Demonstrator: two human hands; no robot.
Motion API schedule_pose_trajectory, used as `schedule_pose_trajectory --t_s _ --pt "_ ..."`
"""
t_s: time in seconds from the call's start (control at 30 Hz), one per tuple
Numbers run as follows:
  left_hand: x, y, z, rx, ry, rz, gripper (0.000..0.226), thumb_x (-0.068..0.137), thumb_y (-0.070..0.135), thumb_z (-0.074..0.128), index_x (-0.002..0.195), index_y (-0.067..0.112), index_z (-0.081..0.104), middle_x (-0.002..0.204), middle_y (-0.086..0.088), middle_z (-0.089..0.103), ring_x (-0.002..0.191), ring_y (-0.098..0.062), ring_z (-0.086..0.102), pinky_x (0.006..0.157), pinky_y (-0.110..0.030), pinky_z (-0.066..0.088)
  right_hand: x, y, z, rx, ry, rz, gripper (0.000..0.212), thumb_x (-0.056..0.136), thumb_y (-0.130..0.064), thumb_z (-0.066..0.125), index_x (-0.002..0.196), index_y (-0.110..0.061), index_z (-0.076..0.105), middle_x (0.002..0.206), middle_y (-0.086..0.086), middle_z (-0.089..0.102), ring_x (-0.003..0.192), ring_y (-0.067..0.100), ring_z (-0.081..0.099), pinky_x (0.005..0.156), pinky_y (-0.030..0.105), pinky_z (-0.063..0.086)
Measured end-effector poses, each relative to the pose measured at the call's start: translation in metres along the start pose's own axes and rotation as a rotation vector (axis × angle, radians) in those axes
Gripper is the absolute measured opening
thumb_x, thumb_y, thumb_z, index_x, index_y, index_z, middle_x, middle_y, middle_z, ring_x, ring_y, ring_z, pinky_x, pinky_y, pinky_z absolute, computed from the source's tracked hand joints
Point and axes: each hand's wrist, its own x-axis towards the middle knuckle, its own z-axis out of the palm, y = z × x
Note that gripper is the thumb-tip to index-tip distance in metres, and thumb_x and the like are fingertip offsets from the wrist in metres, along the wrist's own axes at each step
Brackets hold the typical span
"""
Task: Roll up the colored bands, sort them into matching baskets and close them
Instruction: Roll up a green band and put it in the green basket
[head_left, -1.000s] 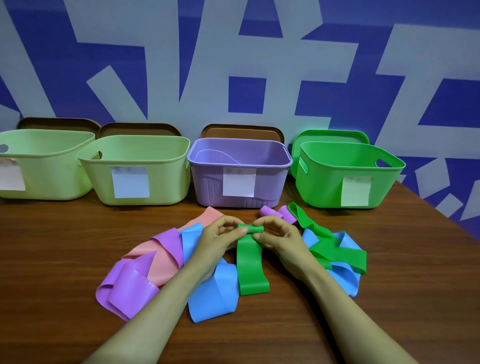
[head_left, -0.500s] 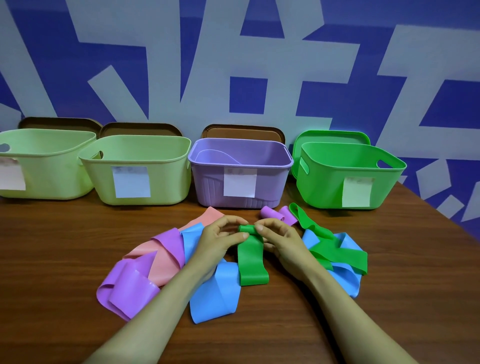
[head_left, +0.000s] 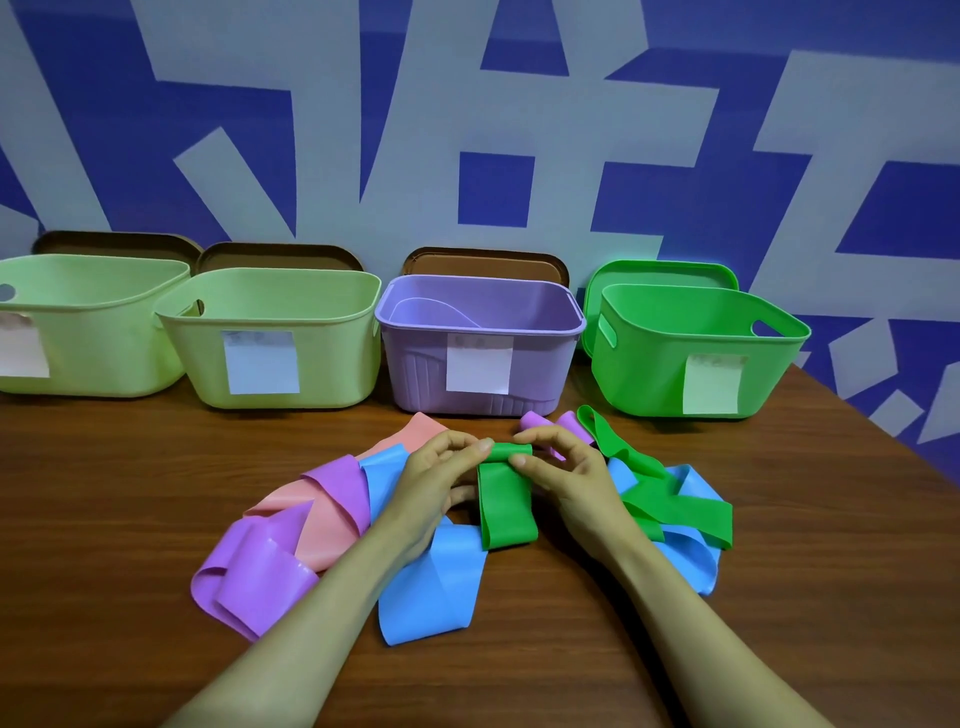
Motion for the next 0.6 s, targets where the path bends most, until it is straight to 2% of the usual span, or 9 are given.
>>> schedule_pose_trajectory --t_s 0.17,0.27,0.4,0.53,0.6 --pt "-0.0011 -0.0003 -0.0019 -0.001 0.013 0.029 0.010 0.087 0.010 0.063 0.096 0.005 0.060 0.085 -0.006 0.069 0.082 -0.016 0.069 0.073 -0.028 0.057 -0.0009 -0.0015 0.0001 -0.014 0.005 0.009 0.019 0.081 0.003 0.068 0.093 -0.011 0.066 0.090 0.005 0.066 0.086 0.016 0.062 0.080 0.028 0.053" --pt "-0.0007 -0.0007 -0.0016 -0.008 0.021 0.036 0.011 0.087 0.008 0.063 0.097 0.006 0.061 0.086 -0.007 0.069 0.084 -0.017 0.069 0.075 -0.029 0.056 -0.0004 -0.0002 0.0010 0.002 0.016 0.046 0.021 0.080 -0.010 0.073 0.100 -0.014 0.066 0.095 0.004 0.064 0.089 0.014 0.061 0.081 0.032 0.051" --pt "0.0009 -0.0020 -0.0018 0.006 0.028 0.042 0.012 0.086 0.010 0.064 0.097 0.007 0.061 0.090 -0.007 0.069 0.086 -0.017 0.068 0.076 -0.029 0.055 0.0004 -0.0014 0.0028 -0.042 0.027 0.078 0.006 0.090 -0.013 0.063 0.094 -0.009 0.064 0.089 0.001 0.067 0.087 0.011 0.064 0.075 0.024 0.053" --pt "0.0012 -0.0065 -0.0010 0.115 0.003 0.028 0.027 0.077 0.007 0.074 0.101 0.010 0.061 0.092 -0.006 0.072 0.086 -0.017 0.069 0.073 -0.026 0.055 0.0004 -0.0043 0.0043 0.023 0.079 0.034 0.005 0.090 -0.011 0.061 0.091 -0.007 0.063 0.085 0.000 0.069 0.079 0.008 0.065 0.066 0.021 0.053" --pt "0.0021 -0.0085 -0.0026 0.207 0.008 0.017 0.033 0.074 0.005 0.077 0.103 0.007 0.061 0.095 -0.012 0.072 0.087 -0.020 0.069 0.075 -0.028 0.056 0.0006 -0.0048 0.0036 0.032 0.101 0.022 0.009 0.087 -0.016 0.063 0.091 -0.008 0.064 0.087 -0.004 0.071 0.083 0.011 0.067 0.071 0.025 0.055"
